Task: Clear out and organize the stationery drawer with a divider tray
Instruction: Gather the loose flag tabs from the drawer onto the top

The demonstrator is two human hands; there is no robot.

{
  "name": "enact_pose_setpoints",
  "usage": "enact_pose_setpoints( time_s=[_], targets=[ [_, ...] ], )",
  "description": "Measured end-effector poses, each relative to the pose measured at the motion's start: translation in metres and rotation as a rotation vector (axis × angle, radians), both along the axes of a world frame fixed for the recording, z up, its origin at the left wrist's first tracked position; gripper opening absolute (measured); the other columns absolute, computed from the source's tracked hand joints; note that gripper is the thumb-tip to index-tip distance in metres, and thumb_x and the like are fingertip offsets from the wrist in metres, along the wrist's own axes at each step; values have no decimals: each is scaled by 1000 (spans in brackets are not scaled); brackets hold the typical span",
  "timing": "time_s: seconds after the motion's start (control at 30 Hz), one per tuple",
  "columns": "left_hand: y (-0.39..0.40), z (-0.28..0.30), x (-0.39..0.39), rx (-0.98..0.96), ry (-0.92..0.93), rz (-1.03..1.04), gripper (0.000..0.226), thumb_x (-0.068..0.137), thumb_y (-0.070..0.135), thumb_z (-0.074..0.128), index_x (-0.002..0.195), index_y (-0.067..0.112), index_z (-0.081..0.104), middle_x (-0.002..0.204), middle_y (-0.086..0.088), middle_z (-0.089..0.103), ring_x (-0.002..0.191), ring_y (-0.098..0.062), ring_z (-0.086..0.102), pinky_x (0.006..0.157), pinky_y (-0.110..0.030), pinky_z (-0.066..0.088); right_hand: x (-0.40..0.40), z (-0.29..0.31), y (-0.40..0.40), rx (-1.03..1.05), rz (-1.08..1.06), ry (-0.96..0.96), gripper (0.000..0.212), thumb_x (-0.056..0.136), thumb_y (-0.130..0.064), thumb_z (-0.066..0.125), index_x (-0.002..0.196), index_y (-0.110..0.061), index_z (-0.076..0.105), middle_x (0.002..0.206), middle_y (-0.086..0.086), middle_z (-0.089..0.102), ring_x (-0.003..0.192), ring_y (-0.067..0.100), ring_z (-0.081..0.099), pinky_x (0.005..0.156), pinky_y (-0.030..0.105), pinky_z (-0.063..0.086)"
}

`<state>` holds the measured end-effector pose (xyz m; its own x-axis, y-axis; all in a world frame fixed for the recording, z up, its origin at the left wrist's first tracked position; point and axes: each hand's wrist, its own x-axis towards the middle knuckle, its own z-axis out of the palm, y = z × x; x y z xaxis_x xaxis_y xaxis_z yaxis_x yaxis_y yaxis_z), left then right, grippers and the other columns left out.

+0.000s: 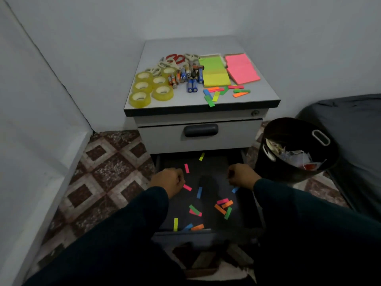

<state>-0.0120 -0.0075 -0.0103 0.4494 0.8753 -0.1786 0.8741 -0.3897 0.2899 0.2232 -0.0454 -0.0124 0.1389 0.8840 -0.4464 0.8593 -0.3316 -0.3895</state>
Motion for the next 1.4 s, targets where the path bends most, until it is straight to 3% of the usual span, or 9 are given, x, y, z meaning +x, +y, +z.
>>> enact_pose_setpoints(
  time_s=[0.2, 0.33, 0.4, 0.47, 0.6, 0.73, 1.07, 1.23, 1.4],
  targets=[
    [-4, -53, -8, -260, 499, -130, 40, 92, 39, 53, 121, 12, 58, 126, -10, 59, 115, -27, 57, 92, -35, 47, 2, -48, -4, -234, 89, -210, 31, 90, -10, 56, 119, 1, 61, 125, 16, 60, 118, 27, 56, 93, 27, 44],
    [-9, -79, -2, -350, 603, -159, 51, 88, 45, 58, 125, 10, 57, 131, -10, 56, 119, -26, 55, 95, -34, 45, -2, -63, -1, -289, 92, -167, 36, 97, 0, 42, 131, 10, 44, 133, 24, 49, 108, 26, 56, 58, -5, 36],
    [-11, -94, 1, -420, 618, -160, 56, 87, 46, 59, 128, 9, 53, 134, -10, 53, 122, -27, 52, 97, -35, 44, 2, -81, 1, -293, 35, -175, 55, 91, -7, 57, 140, 3, 34, 139, 23, 39, 113, 23, 52, 88, 4, 40],
    [-14, -108, 5, -475, 638, -146, 56, 90, 42, 58, 133, 7, 48, 138, -12, 48, 125, -28, 48, 102, -37, 41, 3, -96, 3, -293, 20, -189, 80, 82, -15, 70, 146, -4, 22, 146, 19, 26, 130, 33, 40, 109, 32, 36],
    [-16, -126, 9, -506, 605, -141, 52, 90, 36, 59, 132, 8, 49, 136, -11, 51, 122, -26, 50, 102, -36, 43, -5, -108, -4, -330, 69, -256, 90, 82, -12, 68, 149, -12, 7, 151, 19, 5, 137, 40, 22, 111, 45, 33],
    [-8, -128, 9, -527, 539, -123, 54, 86, 36, 64, 129, 6, 51, 135, -12, 51, 123, -26, 50, 100, -32, 42, -16, -122, -15, -354, 34, -174, 107, 72, -9, 78, 149, -19, 5, 153, 18, 0, 135, 40, 28, 107, 45, 38],
    [-1, -130, 24, -367, 162, 53, 34, 97, 14, 42, 130, 16, 49, 131, -10, 53, 116, -24, 54, 101, -35, 43, -29, -127, -6, -39, -183, 134, 57, 83, -7, 65, 134, -10, 40, 140, 12, 38, 122, 27, 48, 102, 34, 42],
    [-10, -130, 25, -339, 159, -272, 54, 95, 24, 50, 144, 34, 30, 151, 1, 23, 139, -23, 21, 108, -40, 37, -28, -126, -9, -64, 17, -51, 62, 88, -29, 61, 143, -20, 34, 147, 7, 27, 136, 26, 27, 112, 37, 33],
    [-23, -132, 33, -223, 196, -349, 51, 92, 35, 53, 140, 30, 38, 153, -1, 19, 141, -22, 18, 109, -37, 31, -40, -131, -22, -101, 215, -151, 72, 82, -33, 66, 143, -17, 30, 145, 9, 26, 132, 27, 28, 107, 37, 37]
  ],
)
